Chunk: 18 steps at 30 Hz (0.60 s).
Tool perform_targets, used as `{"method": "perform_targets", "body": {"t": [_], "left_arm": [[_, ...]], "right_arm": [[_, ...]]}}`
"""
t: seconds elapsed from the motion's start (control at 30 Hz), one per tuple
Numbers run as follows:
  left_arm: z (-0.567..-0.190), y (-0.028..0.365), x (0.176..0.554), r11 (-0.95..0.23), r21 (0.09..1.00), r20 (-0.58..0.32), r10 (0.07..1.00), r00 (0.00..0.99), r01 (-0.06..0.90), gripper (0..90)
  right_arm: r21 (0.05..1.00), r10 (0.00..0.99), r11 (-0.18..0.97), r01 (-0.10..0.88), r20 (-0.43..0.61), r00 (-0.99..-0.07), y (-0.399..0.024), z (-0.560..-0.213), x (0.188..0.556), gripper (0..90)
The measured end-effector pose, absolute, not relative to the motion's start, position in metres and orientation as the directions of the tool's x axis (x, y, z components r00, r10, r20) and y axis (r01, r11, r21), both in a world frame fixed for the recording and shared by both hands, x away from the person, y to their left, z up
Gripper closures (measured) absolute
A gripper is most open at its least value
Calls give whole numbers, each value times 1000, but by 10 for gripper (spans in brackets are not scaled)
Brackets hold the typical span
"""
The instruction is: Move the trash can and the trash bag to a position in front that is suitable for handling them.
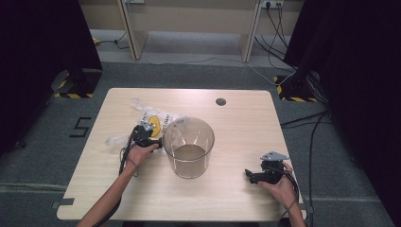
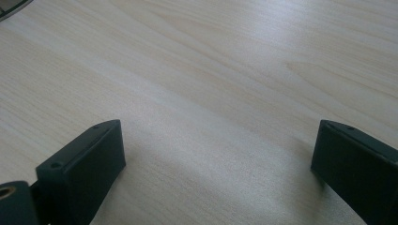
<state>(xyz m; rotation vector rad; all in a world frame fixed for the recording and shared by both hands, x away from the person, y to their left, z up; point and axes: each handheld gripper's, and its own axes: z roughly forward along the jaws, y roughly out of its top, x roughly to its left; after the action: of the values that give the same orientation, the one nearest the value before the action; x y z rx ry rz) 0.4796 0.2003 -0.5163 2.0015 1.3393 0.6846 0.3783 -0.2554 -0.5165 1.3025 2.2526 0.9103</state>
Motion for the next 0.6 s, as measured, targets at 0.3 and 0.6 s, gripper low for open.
{"method": "perform_targets", "body": {"t": [0.3, 0.6], "left_arm": [[-502, 193, 485, -268, 790, 61, 929, 365, 551, 254], [-488, 236, 456, -231, 771, 95, 963, 252, 593, 250]], "right_arm": [[700, 866, 360, 616, -5, -500, -256, -517, 379, 30], [699, 867, 359, 618, -5, -498, -255, -517, 379, 25]]}}
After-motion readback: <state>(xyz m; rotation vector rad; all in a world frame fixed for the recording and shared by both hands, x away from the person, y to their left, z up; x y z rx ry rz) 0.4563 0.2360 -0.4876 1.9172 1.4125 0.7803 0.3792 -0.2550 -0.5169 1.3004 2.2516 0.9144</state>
